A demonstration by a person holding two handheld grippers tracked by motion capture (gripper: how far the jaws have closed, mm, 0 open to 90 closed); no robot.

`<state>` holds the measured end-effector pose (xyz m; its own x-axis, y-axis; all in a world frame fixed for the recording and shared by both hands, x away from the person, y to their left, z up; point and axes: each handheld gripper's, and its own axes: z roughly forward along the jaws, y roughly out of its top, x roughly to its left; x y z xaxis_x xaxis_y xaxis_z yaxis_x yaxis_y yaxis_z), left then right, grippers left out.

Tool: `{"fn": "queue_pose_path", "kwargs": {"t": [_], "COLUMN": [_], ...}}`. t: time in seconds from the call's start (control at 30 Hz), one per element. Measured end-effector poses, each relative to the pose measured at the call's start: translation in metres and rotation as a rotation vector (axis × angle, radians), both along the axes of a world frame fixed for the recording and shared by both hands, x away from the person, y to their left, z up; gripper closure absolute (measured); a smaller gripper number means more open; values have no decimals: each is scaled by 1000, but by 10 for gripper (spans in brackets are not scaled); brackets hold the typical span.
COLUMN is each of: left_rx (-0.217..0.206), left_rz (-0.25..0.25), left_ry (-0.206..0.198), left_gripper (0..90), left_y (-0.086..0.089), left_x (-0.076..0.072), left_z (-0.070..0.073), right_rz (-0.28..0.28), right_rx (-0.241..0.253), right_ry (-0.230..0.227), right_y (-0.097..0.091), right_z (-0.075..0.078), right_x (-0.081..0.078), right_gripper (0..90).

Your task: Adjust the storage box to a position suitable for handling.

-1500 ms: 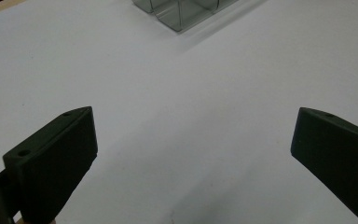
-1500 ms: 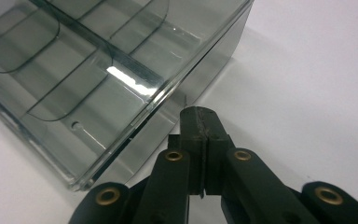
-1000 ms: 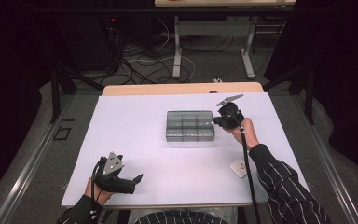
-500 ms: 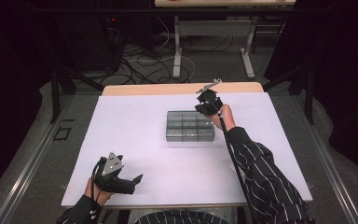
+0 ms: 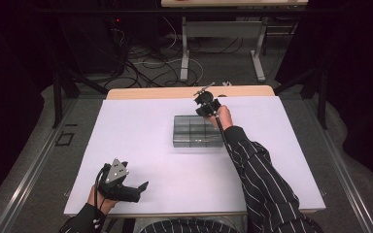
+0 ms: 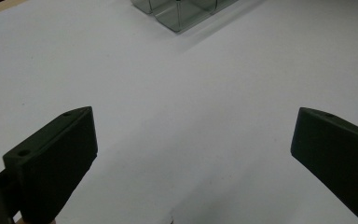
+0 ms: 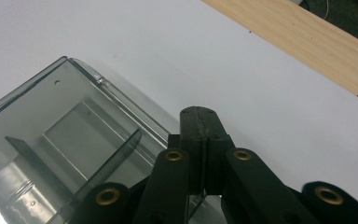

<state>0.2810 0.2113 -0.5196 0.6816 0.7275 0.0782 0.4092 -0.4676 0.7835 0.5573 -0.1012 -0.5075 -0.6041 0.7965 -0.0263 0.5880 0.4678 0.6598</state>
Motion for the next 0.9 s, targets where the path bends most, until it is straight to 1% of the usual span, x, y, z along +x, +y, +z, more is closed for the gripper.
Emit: {"fn": "queue_pose_path", "kwargs": {"t": [0.03,0.07,0.1,0.13,0.17,0.2,0.23,0.27,0.3,0.33,0.37,0.4,0.47,0.5,0.53,0.57,0.6,0.7,0.73,0.77,0.8,0.83,0.87,0.9], "left_rx": [0,-1,-2,-2,-2,-1,-2,-3,-1,-2,-2,-7,-8,-8,-8,-7,-7,-5,-4,-5,1,1,1,0], "left_rz": [0,1,2,2,1,-1,-2,-1,-2,-1,-1,1,3,2,2,3,3,0,1,1,-3,-3,-3,-2], "left_ry": [0,-3,-3,-3,-3,-3,-3,-3,-3,-4,-4,-2,-3,-3,-3,-3,-3,-3,-4,-3,-3,-4,-4,-4], "left_gripper": [1,1,1,1,1,1,1,1,1,1,1,1,1,1,1,1,1,1,1,1,1,1,1,1], "left_y": [0,0,0,0,0,0,0,0,0,0,0,0,0,0,0,0,0,1,0,0,0,0,0,0], "left_x": [0,0,0,0,0,0,0,0,0,0,0,-1,-1,-1,-1,-1,-1,-1,-1,-1,-1,-1,-1,-1], "left_z": [0,0,0,0,0,0,0,0,0,0,0,0,0,0,0,0,0,0,0,0,0,0,0,0], "right_rz": [-3,-16,-14,-15,-14,-20,-12,-14,-12,-11,-24,-11,-4,4,-11,-9,-2,1,28,25,30,30,27,29], "right_rx": [-5,-3,-8,-12,-24,-43,-23,-68,-59,-67,-62,-72,-105,-59,-22,-142,-99,-91,-104,-111,-74,-74,-68,-84], "right_ry": [-5,8,-7,-5,-11,-4,-33,-15,-19,-17,-15,-26,4,-37,-51,47,-3,-2,-9,-4,-38,-38,-26,-17], "right_y": [1,2,3,4,5,7,8,9,10,11,13,13,14,15,16,15,16,17,16,16,17,17,17,16], "right_z": [-1,-1,-3,-3,-4,-4,-7,-5,-6,-6,-7,-8,-7,-11,-13,-3,-7,-8,-7,-7,-10,-10,-10,-9], "right_x": [2,2,4,4,5,5,6,6,6,6,6,6,6,7,6,4,4,2,2,0,-1,-1,-3,-3], "right_gripper": [900,900,900,900,900,900,900,900,900,900,900,900,900,900,900,900,900,900,900,900,900,900,900,900]}}
